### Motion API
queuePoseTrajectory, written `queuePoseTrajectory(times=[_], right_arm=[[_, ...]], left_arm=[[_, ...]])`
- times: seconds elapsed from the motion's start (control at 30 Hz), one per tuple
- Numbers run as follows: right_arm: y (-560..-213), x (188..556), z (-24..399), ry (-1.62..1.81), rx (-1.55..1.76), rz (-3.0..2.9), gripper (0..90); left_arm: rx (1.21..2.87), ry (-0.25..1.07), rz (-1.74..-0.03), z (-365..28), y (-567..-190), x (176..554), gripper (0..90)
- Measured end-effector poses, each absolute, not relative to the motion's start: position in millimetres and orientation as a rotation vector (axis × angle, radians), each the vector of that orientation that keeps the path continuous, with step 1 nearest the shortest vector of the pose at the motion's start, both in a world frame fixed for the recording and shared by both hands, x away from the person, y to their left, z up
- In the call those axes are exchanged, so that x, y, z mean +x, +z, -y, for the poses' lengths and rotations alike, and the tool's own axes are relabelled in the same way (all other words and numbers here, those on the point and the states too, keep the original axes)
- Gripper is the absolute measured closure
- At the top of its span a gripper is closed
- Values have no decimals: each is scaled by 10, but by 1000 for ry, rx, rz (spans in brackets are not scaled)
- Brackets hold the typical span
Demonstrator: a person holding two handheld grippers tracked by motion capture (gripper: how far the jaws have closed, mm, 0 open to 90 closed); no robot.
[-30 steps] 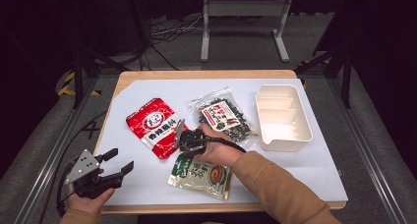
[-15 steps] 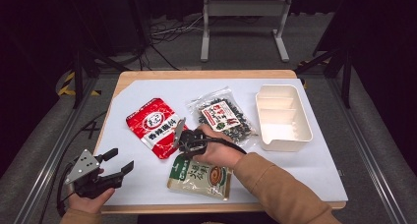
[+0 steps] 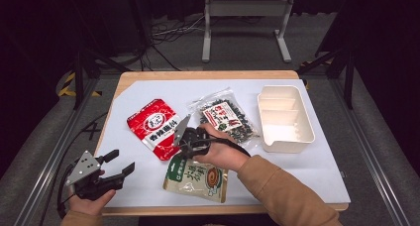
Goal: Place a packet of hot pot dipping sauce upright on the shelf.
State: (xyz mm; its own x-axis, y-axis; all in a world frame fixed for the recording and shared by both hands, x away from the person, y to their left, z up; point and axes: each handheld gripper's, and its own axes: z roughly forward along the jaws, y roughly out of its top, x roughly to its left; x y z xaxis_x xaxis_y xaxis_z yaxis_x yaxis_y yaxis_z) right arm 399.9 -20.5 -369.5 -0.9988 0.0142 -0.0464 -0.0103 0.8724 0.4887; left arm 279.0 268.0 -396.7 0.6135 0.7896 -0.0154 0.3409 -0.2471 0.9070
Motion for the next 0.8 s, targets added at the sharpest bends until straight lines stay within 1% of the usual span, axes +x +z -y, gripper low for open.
queuePoseTrajectory(times=[0.57, 0.8], right_arm=[[-3168, 3830, 397, 943, -17, -2852, 900], [-3021, 3775, 447, 961, -38, -2826, 900]], left_arm=[[1839, 571, -925, -2690, -3967, 2799, 311], [1838, 577, -941, -2696, -3968, 2825, 314]])
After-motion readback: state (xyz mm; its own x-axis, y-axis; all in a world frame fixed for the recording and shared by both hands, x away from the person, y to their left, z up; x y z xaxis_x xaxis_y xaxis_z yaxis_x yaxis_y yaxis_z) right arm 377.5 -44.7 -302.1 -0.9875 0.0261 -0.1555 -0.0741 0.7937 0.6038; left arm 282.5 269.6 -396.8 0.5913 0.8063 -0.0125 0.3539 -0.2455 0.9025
